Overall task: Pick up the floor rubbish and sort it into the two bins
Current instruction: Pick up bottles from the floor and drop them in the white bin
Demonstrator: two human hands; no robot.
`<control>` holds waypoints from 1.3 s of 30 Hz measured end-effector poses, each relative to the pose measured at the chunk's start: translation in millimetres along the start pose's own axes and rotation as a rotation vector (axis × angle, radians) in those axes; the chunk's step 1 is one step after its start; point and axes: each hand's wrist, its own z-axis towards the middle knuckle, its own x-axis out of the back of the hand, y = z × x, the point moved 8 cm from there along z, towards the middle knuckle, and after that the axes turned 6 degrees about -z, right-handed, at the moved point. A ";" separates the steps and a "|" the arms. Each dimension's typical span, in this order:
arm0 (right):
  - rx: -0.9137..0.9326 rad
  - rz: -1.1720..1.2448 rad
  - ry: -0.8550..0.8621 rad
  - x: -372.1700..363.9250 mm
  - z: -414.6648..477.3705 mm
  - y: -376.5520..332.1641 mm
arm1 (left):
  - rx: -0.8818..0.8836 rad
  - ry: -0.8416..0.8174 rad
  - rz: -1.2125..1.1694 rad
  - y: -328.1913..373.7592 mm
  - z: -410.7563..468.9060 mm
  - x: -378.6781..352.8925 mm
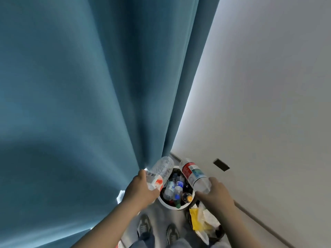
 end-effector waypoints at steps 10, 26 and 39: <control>-0.168 0.057 -0.021 -36.3 34.3 31.9 | 0.046 -0.147 0.034 -4.0 61.6 -38.1; -0.266 0.039 -0.186 -145.3 171.9 92.5 | 0.136 -0.212 0.025 -49.8 199.2 -148.4; -0.248 -0.074 -0.231 -236.3 272.5 141.9 | 0.140 -0.266 0.044 -84.0 304.1 -258.6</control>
